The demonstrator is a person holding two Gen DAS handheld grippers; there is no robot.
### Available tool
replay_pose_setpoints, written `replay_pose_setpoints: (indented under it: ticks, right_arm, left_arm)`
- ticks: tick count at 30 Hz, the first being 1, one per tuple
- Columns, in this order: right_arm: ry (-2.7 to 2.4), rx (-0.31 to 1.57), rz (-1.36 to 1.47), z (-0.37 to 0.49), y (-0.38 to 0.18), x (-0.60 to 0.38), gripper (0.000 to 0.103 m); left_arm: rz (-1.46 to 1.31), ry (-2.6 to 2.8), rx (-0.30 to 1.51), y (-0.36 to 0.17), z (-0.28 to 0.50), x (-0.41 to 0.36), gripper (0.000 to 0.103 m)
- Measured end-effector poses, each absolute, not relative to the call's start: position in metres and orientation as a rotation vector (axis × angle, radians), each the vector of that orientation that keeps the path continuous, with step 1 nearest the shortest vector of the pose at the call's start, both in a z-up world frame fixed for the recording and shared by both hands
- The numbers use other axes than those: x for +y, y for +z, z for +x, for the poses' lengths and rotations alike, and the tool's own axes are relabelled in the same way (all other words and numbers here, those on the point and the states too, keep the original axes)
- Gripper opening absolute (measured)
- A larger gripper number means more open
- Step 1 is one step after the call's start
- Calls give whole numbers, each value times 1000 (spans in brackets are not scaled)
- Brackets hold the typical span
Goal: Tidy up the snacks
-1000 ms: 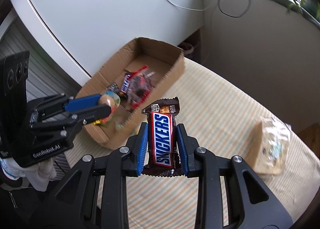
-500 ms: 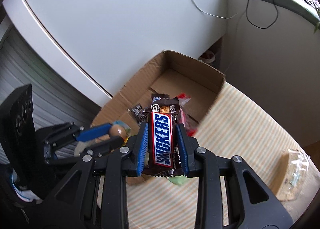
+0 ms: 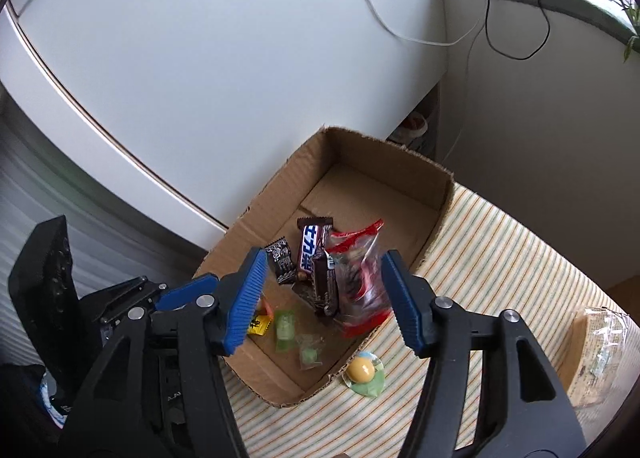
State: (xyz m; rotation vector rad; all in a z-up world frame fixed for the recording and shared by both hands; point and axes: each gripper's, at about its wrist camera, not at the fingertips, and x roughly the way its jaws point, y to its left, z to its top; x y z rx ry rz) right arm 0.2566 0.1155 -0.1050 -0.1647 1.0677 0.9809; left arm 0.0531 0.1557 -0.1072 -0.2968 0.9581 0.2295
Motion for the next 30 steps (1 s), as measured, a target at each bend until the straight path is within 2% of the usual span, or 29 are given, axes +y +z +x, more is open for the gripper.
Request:
replay_pose_setpoints:
  ticks: [12,25,26,29,30]
  right_arm:
    - [964,1028,-166,249,-114,60,62]
    - [1033,1100,-353,218,-169,43,62]
    - [1045,1103,-368,216,-173,45,61]
    - [1076,1125,-408,209,-186,53,39]
    - [1083,1131,-423,207,-190,55,36]
  left_arm:
    - [-299,224,936,-98,45,155,39]
    - [-295,254,940,-93,-6,157,39]
    - [-297,254,941,-92,-8,157,39]
    - [-317,264,945,-93,-19,156,39]
    - [-332,268,949,-93,-24,157,39]
